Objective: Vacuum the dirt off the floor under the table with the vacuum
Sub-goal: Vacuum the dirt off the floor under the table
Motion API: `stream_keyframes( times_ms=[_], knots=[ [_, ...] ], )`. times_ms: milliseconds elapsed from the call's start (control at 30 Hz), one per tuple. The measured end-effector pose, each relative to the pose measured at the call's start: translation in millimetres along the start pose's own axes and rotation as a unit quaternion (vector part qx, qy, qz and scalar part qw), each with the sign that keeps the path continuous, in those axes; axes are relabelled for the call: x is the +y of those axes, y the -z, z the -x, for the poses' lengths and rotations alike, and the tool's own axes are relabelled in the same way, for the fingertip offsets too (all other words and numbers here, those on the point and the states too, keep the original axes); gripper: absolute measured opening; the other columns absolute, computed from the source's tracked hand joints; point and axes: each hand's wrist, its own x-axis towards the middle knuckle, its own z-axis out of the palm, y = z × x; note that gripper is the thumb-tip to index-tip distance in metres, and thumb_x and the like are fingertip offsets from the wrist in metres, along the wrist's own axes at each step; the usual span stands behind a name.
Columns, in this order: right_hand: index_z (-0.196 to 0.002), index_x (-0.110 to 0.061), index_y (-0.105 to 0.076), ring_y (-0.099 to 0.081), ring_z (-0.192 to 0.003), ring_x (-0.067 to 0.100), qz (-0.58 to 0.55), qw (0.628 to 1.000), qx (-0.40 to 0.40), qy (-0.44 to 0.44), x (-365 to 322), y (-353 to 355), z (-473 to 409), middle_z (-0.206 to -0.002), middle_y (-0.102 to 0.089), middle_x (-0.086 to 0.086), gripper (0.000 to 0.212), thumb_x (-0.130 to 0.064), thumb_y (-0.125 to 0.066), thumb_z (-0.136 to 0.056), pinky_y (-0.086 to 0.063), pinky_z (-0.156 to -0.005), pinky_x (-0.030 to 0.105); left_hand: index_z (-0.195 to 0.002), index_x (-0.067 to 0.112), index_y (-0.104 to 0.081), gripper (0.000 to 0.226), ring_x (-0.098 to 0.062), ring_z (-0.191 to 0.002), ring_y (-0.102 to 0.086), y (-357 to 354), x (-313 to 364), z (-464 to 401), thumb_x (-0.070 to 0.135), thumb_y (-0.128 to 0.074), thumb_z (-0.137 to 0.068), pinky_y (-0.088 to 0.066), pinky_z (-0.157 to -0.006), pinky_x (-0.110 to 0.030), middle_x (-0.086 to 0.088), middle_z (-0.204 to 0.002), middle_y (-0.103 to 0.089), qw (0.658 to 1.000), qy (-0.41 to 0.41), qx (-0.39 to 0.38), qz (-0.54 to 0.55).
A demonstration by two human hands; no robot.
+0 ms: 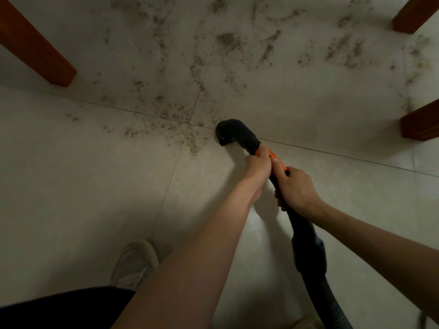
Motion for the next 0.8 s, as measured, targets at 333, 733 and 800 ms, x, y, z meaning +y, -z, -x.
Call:
stream_keyframes(
  times_ms=[333, 733, 800],
  knots=[
    [-0.069, -0.006, -0.055, -0.049, -0.040, 0.019, -0.147, 0.987, -0.037, -0.047, -15.9, 14.5, -26.0, -0.052, -0.052, 0.009, 0.057, -0.053, -0.035, -0.097, -0.045, -0.043, 0.028, -0.131, 0.002, -0.042, 0.052, -0.011, -0.068, -0.047, -1.7, 29.3, -20.4, 0.042, -0.036, -0.098, -0.038, -0.058, -0.025, 0.001, -0.078, -0.047, 0.999, -0.030, -0.029, -0.035],
    [-0.101, 0.003, -0.056, -0.057, -0.043, 0.019, -0.096, 0.989, -0.113, 0.030, -14.8, 22.7, -18.3, -0.056, -0.059, 0.011, 0.052, -0.047, -0.046, -0.094, -0.051, -0.048, 0.026, -0.116, 0.014, -0.047, 0.035, -0.021, -0.101, -0.053, 14.5, 24.5, -23.2, 0.041, -0.033, -0.100, -0.043, -0.082, -0.034, -0.005, -0.109, -0.056, 0.996, -0.050, -0.007, 0.071],
    [-0.098, 0.001, -0.053, -0.059, -0.043, 0.022, -0.106, 0.982, -0.155, 0.009, -15.7, 23.6, -11.5, -0.054, -0.061, 0.013, 0.048, -0.046, -0.048, -0.093, -0.053, -0.048, 0.029, -0.117, 0.014, -0.045, 0.033, -0.023, -0.102, -0.054, 16.6, 22.8, -19.1, 0.040, -0.035, -0.100, -0.045, -0.088, -0.038, -0.008, -0.110, -0.054, 0.993, -0.044, 0.007, 0.113]
  ],
)
